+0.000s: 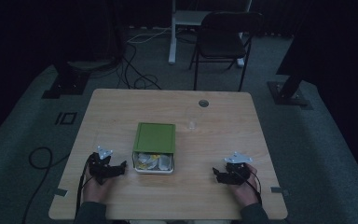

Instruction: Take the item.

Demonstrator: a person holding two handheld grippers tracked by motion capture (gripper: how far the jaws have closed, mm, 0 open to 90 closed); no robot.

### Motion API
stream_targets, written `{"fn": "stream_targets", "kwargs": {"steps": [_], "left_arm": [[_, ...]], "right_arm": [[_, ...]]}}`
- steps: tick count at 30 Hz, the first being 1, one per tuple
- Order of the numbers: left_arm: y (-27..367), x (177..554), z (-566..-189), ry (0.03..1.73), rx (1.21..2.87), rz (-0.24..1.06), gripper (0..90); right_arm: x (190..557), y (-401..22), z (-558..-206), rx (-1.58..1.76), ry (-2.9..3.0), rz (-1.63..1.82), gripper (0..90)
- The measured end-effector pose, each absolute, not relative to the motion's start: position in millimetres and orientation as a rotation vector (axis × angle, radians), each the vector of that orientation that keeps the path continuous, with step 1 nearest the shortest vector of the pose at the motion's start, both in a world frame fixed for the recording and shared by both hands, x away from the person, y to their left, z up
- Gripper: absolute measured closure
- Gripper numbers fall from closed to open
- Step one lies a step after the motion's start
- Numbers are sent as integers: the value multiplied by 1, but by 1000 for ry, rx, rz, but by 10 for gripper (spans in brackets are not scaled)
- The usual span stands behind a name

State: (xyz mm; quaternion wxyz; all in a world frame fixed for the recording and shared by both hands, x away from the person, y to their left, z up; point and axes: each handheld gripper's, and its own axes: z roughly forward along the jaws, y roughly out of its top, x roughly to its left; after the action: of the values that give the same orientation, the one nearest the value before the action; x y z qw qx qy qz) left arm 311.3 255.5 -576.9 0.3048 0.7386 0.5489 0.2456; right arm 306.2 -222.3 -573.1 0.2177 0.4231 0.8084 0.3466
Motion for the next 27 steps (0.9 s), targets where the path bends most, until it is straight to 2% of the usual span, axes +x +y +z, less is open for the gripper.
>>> {"fn": "stream_targets", "kwargs": {"steps": [9,13,27], "left_arm": [[256,311,-577,1453,1956,650,105],[255,311,-577,1454,1956,650,105],[255,311,-577,1453,1956,650,105]], "right_arm": [[302,-217,-567,1156,2239,1001,237],[299,-214,-565,1132,2237,1019,293],[293,-198,-557,1077,2261,1061,282]]}}
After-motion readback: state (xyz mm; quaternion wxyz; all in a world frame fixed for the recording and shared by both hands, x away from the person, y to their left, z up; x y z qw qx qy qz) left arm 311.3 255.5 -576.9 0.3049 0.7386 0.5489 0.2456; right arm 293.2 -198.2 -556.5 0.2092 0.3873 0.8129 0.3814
